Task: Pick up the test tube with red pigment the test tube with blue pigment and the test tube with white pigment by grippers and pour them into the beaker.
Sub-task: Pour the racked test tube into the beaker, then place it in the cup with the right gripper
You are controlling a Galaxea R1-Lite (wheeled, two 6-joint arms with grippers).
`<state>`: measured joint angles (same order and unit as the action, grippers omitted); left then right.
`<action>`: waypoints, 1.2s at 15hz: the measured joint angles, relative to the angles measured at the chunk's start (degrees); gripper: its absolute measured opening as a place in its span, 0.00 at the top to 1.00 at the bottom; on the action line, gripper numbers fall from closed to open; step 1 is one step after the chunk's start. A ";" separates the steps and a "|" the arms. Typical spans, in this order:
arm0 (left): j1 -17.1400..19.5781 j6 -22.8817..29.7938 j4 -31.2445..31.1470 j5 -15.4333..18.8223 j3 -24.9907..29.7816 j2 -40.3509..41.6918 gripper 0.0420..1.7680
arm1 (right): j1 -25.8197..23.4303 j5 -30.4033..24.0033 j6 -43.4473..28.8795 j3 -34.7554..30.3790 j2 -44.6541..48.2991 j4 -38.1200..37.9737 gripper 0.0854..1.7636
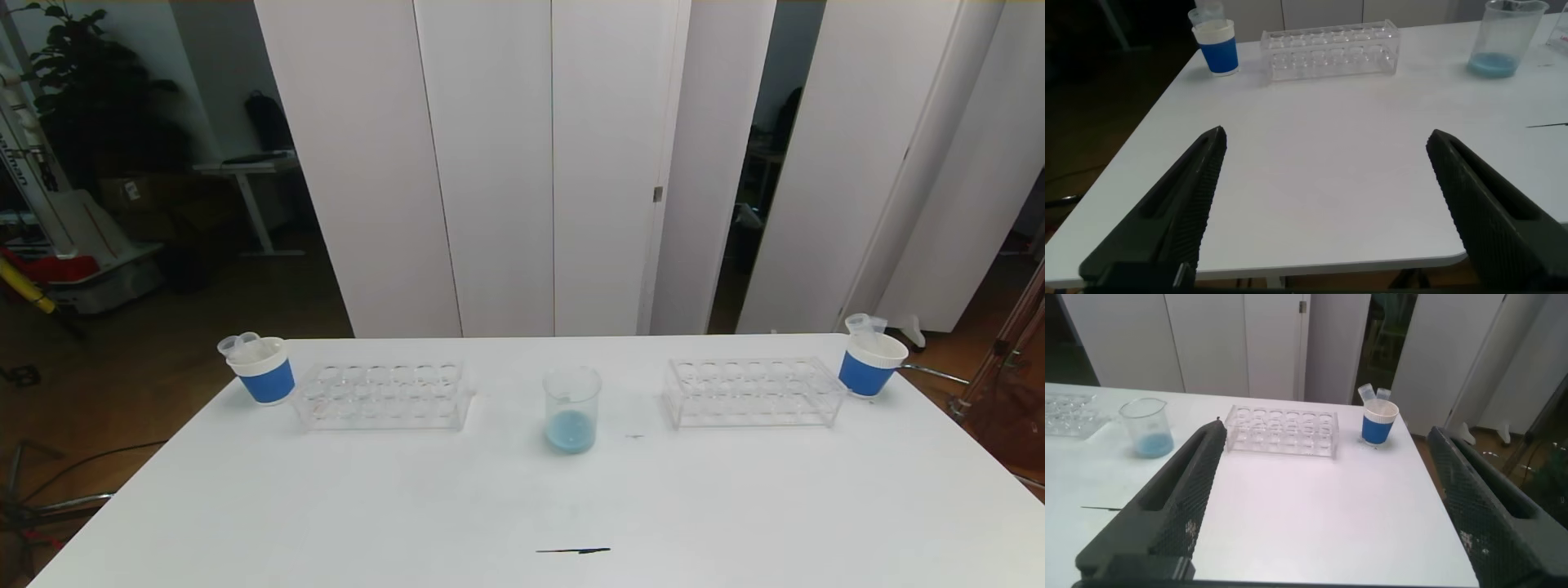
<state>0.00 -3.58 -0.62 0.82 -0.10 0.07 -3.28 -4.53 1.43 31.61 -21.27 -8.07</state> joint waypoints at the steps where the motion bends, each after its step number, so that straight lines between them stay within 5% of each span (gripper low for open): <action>1: 0.00 0.00 -0.04 0.02 0.00 0.00 0.01 | 0.63 0.52 -0.41 -1.99 2.86 -0.72 0.01; 9: 0.00 0.00 -0.01 0.02 0.00 0.00 0.01 | 3.12 1.45 -1.58 -20.09 14.63 -0.50 0.01; 18: 0.00 0.01 -0.01 0.02 0.00 0.00 0.01 | 3.28 2.97 0.20 -26.66 21.22 -4.06 0.01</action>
<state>0.00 -3.57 -0.63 0.84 -0.10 0.07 0.00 -1.56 1.62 4.95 -0.05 -12.13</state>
